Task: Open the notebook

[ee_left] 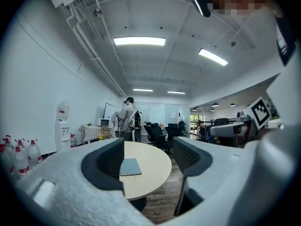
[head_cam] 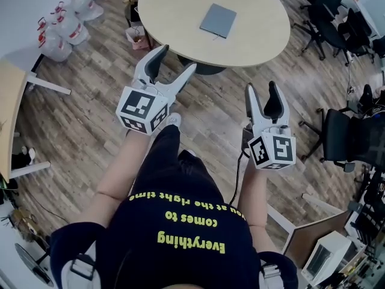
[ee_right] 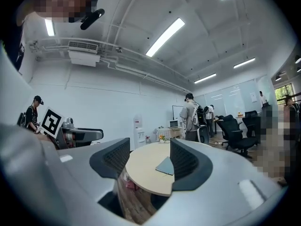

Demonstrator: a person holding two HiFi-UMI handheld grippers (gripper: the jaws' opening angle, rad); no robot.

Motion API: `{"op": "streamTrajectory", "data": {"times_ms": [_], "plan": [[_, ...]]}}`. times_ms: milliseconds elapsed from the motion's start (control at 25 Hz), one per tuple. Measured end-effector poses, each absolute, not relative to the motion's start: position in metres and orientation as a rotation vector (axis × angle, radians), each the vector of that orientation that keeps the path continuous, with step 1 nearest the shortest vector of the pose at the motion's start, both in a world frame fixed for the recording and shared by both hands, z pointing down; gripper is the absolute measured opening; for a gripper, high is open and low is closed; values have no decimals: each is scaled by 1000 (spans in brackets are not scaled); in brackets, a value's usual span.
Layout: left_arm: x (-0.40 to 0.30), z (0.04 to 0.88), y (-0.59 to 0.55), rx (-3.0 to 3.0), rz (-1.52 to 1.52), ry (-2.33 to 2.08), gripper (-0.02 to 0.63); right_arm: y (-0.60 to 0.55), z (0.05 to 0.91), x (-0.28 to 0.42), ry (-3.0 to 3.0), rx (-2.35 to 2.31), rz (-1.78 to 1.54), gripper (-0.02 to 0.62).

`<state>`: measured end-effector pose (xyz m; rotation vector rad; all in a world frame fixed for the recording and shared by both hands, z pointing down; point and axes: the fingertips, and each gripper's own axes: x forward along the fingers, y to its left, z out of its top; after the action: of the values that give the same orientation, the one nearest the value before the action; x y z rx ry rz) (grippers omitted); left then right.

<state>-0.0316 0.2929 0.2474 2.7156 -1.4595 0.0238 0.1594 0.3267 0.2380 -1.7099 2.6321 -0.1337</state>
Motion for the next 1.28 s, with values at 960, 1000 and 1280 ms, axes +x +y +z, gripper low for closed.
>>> {"op": "streamTrajectory", "data": {"times_ms": [960,1000,1280], "plan": [[-87,255,78,2804,23,-1260,345,137,230,94,2544,-1939,27,270],[-88,258,75,2800,28,-1255,345,136,233,93,2543,-1945,7,270],[-85,274,55,2755,45,-1257,345,119,251,108,2556,-1987,-61,268]]}}
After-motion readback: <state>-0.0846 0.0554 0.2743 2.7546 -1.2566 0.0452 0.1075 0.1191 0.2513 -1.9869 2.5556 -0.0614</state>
